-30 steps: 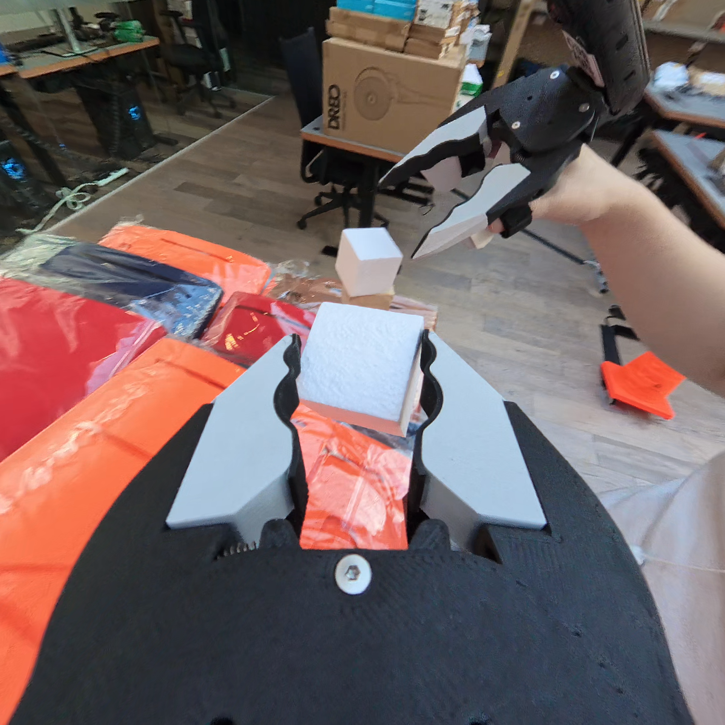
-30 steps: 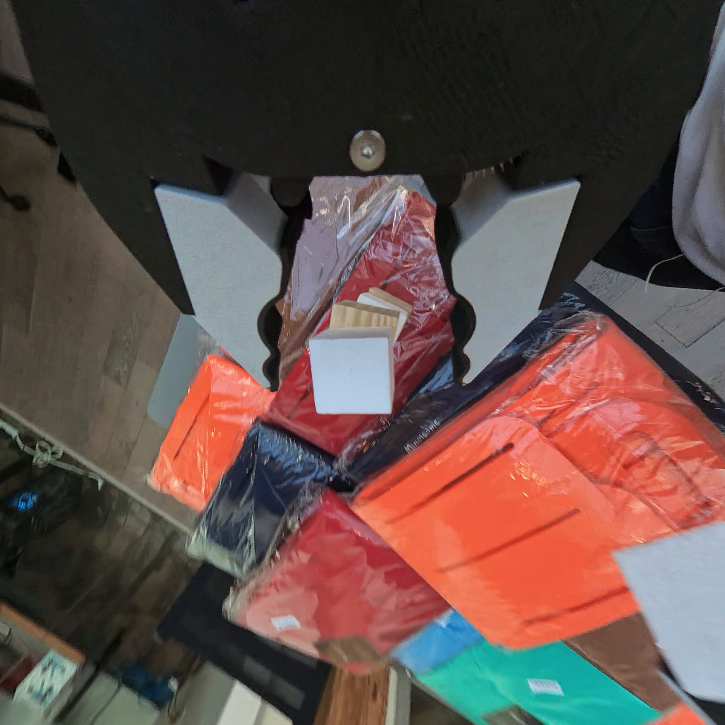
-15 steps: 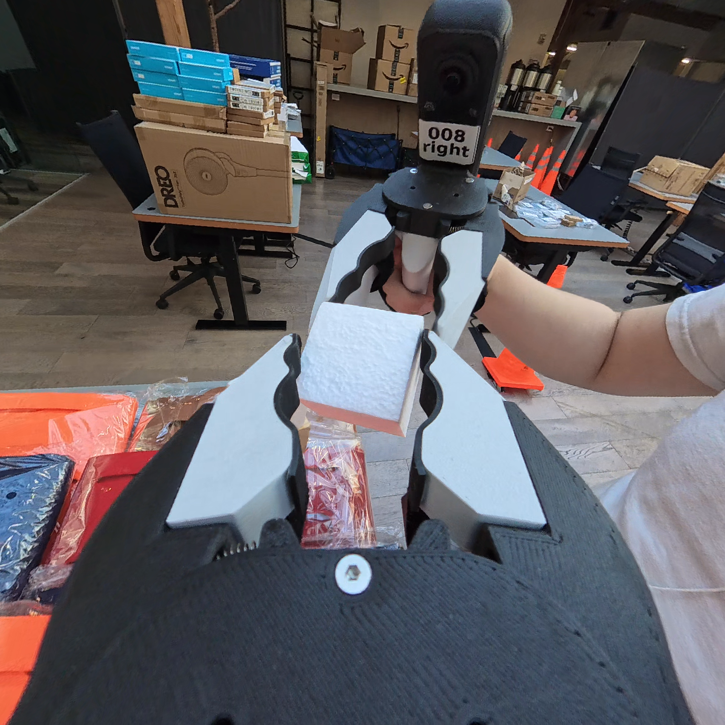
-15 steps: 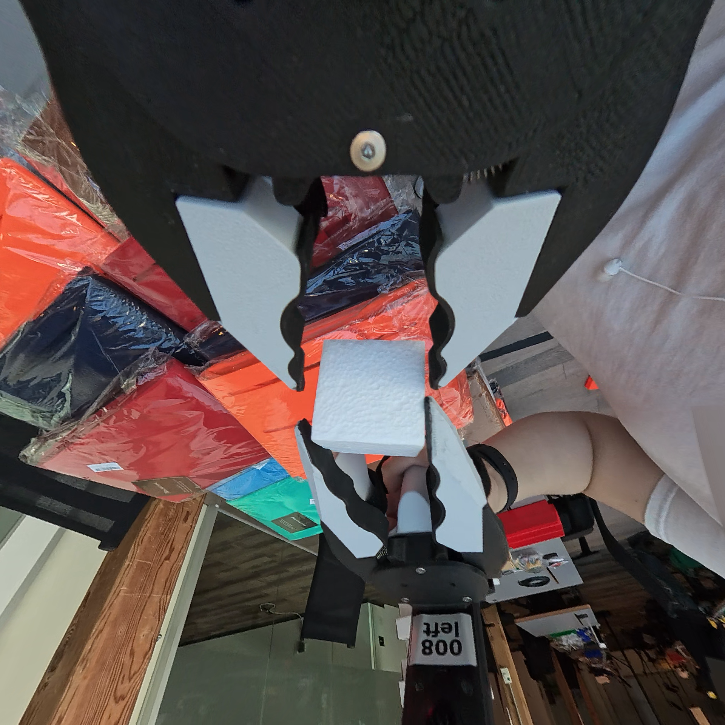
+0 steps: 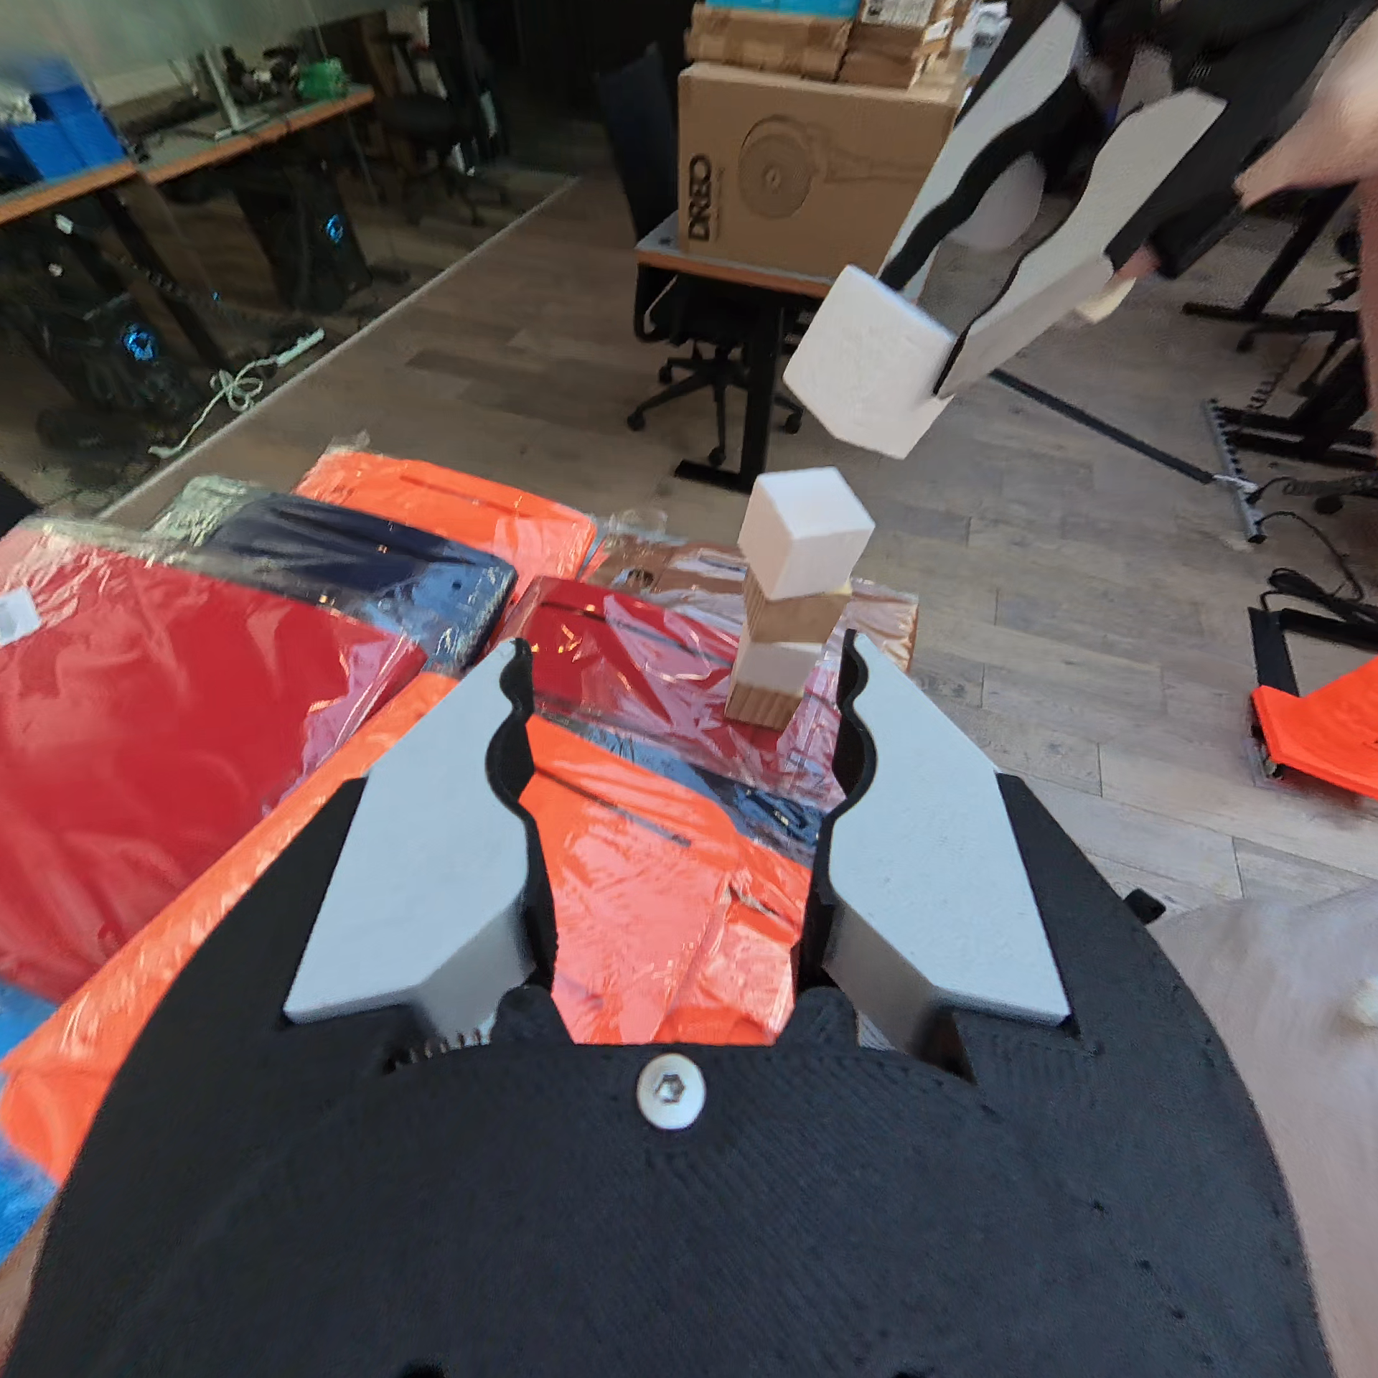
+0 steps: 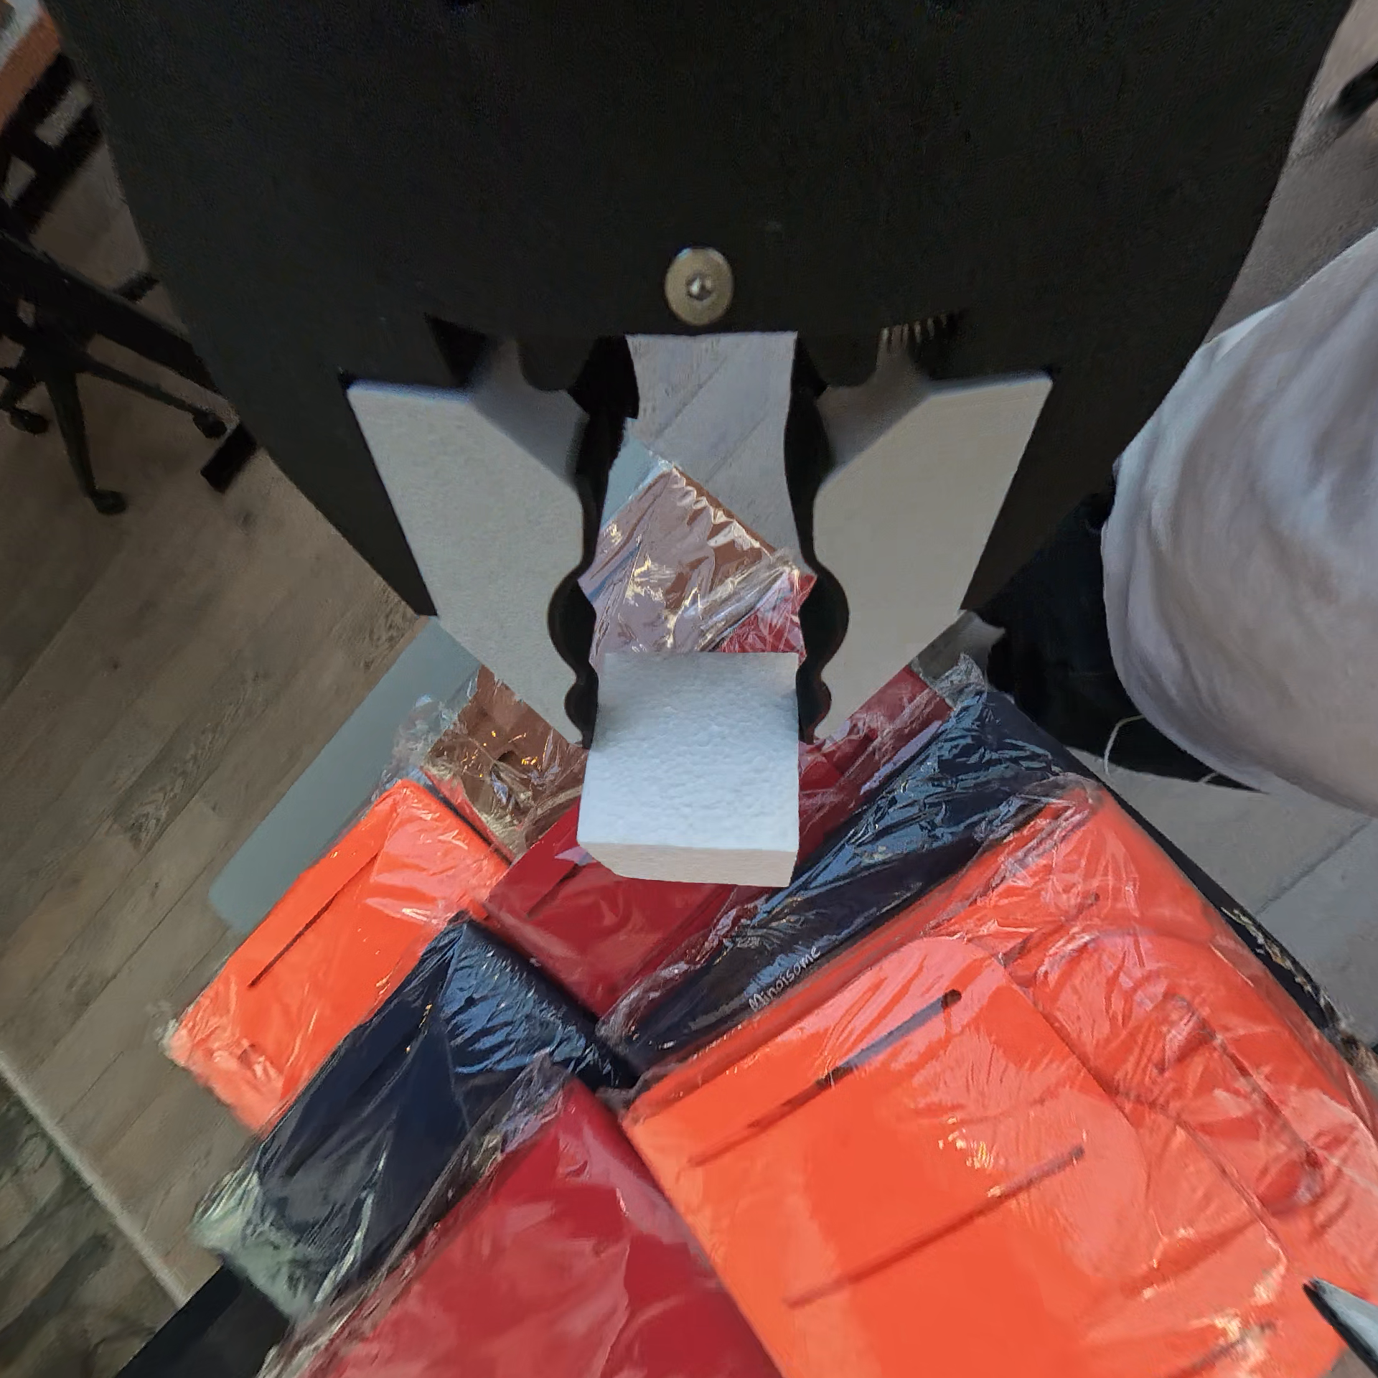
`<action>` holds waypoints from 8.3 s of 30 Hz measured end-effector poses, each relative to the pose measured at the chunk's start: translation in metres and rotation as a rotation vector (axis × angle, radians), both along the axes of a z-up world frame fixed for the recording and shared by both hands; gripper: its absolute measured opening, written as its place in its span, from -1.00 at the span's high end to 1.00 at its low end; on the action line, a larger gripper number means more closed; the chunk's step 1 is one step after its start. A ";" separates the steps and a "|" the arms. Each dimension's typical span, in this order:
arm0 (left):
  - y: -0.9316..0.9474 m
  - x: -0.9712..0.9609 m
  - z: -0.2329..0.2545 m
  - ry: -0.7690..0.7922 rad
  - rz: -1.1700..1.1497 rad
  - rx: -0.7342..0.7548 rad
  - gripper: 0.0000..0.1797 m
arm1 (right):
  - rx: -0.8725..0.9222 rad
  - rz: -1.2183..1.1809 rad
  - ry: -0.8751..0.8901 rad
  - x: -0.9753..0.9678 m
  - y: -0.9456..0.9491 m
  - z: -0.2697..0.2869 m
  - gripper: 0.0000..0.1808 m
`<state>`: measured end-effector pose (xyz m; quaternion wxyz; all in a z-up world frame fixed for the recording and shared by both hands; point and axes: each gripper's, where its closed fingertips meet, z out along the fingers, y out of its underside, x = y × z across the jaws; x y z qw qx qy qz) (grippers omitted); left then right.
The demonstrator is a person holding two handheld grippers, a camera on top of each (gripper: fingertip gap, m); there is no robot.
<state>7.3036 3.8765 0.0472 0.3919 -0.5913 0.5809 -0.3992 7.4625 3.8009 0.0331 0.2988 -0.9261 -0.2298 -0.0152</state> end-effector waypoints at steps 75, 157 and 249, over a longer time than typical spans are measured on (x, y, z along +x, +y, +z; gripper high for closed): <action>0.089 -1.038 -0.289 0.407 1.717 -0.082 0.31 | 0.658 -0.278 0.071 -0.294 -0.107 -0.122 0.23; 0.293 -1.424 -0.467 0.810 1.123 -0.280 0.98 | 0.054 0.023 0.506 -1.183 0.249 -0.213 0.65; 0.019 0.069 -0.124 0.280 -0.402 0.207 1.00 | -0.712 -1.808 0.366 0.004 -0.355 -0.211 0.99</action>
